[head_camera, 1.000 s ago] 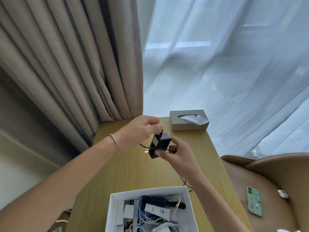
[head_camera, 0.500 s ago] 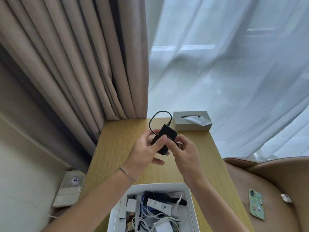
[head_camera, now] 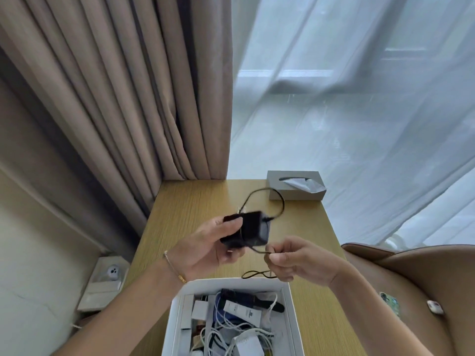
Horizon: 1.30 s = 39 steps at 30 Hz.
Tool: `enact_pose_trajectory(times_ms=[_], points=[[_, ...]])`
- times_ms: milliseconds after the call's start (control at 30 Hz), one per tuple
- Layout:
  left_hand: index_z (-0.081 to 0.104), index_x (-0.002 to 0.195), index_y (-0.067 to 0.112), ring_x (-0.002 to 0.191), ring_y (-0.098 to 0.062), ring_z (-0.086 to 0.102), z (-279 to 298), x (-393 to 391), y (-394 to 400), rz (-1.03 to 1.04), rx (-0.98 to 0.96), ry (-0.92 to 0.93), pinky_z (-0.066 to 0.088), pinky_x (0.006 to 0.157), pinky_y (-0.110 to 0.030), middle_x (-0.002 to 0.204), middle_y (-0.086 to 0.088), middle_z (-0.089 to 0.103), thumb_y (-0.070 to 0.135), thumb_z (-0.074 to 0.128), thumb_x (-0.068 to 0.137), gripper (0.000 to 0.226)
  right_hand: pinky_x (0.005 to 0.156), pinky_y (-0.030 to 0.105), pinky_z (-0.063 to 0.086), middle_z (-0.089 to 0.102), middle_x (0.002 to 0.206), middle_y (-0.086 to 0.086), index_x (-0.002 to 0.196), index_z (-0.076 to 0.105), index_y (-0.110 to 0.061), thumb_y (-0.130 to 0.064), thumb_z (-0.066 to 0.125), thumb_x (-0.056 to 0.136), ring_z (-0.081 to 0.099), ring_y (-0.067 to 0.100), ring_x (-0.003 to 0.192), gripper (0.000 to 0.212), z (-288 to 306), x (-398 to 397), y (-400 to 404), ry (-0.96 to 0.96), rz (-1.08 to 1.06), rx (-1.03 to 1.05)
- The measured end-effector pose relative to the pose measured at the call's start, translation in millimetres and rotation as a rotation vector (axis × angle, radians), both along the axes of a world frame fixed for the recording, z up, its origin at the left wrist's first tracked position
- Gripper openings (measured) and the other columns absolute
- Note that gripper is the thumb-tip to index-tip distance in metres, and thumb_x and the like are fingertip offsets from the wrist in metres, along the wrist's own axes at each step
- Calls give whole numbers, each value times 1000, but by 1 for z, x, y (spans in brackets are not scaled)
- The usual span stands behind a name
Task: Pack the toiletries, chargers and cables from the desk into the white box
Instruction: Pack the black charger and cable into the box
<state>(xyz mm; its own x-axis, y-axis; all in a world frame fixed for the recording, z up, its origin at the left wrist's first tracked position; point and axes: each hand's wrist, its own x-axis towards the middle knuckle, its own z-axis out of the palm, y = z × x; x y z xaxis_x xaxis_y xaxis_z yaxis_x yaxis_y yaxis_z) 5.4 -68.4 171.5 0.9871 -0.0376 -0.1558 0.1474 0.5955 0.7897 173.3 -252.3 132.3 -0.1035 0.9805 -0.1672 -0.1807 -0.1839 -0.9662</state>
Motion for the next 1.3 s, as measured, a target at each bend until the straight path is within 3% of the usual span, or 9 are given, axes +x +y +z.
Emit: enact_pose_trajectory(times_ms=[100, 233, 400, 567, 633, 700, 900, 1100, 1300], points=[[55, 123, 7, 61, -11, 50, 1, -2, -3, -229, 291, 29, 44, 50, -15, 99, -19, 56, 27, 74, 88, 45, 57, 24, 32, 42, 63, -6, 74, 56, -18, -22, 61, 98, 36, 11, 55, 25, 4, 15, 5, -104, 134, -182], [53, 115, 25, 56, 1, 56, -9, 1, -20, -203, 874, 188, 43, 50, -13, 94, -3, 64, 29, 71, 90, 31, 53, 26, 32, 44, 57, -6, 71, 64, -19, -28, 61, 99, 36, 10, 50, 30, 26, 25, 20, -573, 35, -382], [47, 98, 38, 71, -4, 62, -27, 1, -25, 24, 1123, 270, 50, 58, -16, 94, 4, 67, 35, 71, 89, 26, 45, 21, 30, 49, 50, -11, 64, 59, -23, -34, 57, 100, 41, 5, 45, 38, 52, -6, 27, -1046, -306, -330], [40, 103, 32, 61, -9, 57, -46, 4, -24, 208, 1362, 348, 41, 48, -17, 85, 6, 63, 44, 64, 91, 29, 43, 24, 25, 53, 62, -7, 79, 59, -21, -31, 49, 102, 42, 9, 49, 27, 54, -59, 19, -1604, -590, -161], [43, 105, 25, 58, -12, 52, -48, 9, -20, 336, 1159, 396, 40, 48, -20, 82, 2, 60, 39, 64, 93, 28, 44, 27, 39, 58, 63, -8, 81, 62, -21, -33, 48, 102, 50, 12, 50, 28, 46, -77, 16, -1520, -610, -102], [45, 109, 16, 51, -13, 43, -46, 12, -16, 429, 783, 414, 37, 43, -24, 77, -4, 55, 28, 64, 96, 26, 49, 27, 47, 62, 64, -8, 80, 65, -24, -36, 47, 104, 53, 10, 50, 32, 31, -89, 13, -1157, -568, -148], [51, 107, 7, 51, -12, 39, -45, 5, -17, 396, 200, 283, 32, 39, -20, 77, -7, 60, 17, 61, 96, 18, 53, 30, 17, 36, 54, -8, 70, 57, -20, -34, 46, 107, 27, 12, 49, 41, -35, -87, -6, -82, -288, -284], [51, 109, 11, 57, -13, 41, -44, -11, -12, -7, 139, 215, 36, 45, -20, 87, -12, 56, 14, 60, 89, 22, 57, 23, 34, 39, 60, -4, 70, 59, -20, -48, 66, 90, 35, 15, 54, 36, -52, -24, -17, -53, -281, -330], [56, 105, 26, 54, -6, 46, -51, -15, -21, -213, 747, 303, 37, 48, -20, 77, 2, 58, 26, 61, 92, 14, 50, 23, 33, 39, 52, -9, 67, 55, -20, -36, 57, 102, 34, 12, 49, 38, -5, 7, 1, -265, -428, -309]])
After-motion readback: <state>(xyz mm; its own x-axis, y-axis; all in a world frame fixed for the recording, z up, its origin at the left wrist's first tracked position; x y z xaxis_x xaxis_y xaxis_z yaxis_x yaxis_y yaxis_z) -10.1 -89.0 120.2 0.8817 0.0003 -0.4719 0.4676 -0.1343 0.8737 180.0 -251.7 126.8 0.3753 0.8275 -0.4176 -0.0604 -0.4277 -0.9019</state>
